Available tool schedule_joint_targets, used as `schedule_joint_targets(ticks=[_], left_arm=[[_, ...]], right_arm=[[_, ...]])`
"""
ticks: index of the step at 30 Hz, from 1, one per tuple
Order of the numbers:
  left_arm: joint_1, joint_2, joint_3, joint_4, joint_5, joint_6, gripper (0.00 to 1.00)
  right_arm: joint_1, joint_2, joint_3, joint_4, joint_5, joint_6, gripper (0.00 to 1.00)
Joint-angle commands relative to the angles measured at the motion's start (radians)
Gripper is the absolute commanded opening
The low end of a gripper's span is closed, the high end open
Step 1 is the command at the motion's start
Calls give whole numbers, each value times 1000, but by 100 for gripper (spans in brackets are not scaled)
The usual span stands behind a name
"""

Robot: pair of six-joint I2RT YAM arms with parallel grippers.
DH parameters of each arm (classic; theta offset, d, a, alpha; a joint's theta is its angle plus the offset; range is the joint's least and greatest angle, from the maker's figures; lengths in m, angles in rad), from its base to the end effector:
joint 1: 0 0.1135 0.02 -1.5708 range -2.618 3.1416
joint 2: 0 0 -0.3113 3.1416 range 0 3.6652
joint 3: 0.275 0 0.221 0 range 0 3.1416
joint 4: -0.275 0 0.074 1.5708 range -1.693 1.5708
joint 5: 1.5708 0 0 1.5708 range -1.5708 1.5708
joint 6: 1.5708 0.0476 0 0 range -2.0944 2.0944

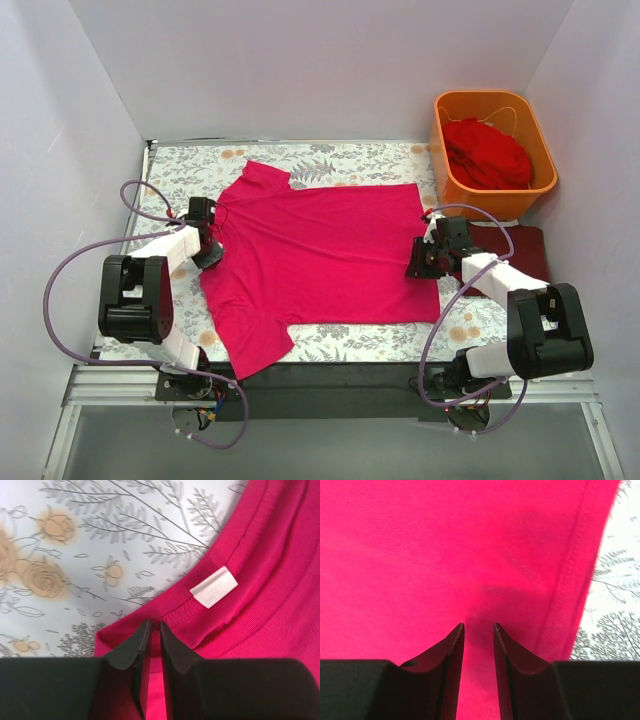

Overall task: Fold and stack the t-shirts
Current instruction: Flatten the tshirt out, then fold the tshirt

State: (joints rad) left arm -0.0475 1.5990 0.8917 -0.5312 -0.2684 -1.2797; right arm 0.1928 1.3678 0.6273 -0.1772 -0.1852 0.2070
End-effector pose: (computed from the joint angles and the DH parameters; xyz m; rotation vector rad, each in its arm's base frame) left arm 0.2689 -0.0001 0.2187 -1.6202 2.1819 0.0083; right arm 0.2222 0.0523 0.2233 -0.0611 2.5094 0.3971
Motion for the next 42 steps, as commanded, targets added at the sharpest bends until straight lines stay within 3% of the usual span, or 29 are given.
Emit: schedule_joint_targets(ticks=[1,5,8,13,17,27,33,38,42], left_arm=[[20,-19,-25,-41,-144,-17,11],[38,1,-2,-59,-187,-12,13],[40,12,22,-70,-178,-6,21],[40,-49,29,-79,-134,-7,45],[40,-147,41,-108,-78,-16,56],[38,-395,-45,-136,67,-18,57],[37,-390,-97,-141,143,-38,56],[37,-307,-131,-122,205,-78,41],[37,-261,-183,-107,152,-135,28]], right_arm=[[2,10,-11,15,75,11,36],[-1,19,-11,-1,124,12,37],[-3,8,-6,-7,122,11,37],[-1,-36,23,-45,83,-14,38],[14,-91,52,-91,11,-29,39],[25,-177,-5,-159,3,-20,41],[40,-202,23,-169,12,-29,48],[60,-196,46,-168,26,-20,48],[63,-188,48,-166,35,-17,48]])
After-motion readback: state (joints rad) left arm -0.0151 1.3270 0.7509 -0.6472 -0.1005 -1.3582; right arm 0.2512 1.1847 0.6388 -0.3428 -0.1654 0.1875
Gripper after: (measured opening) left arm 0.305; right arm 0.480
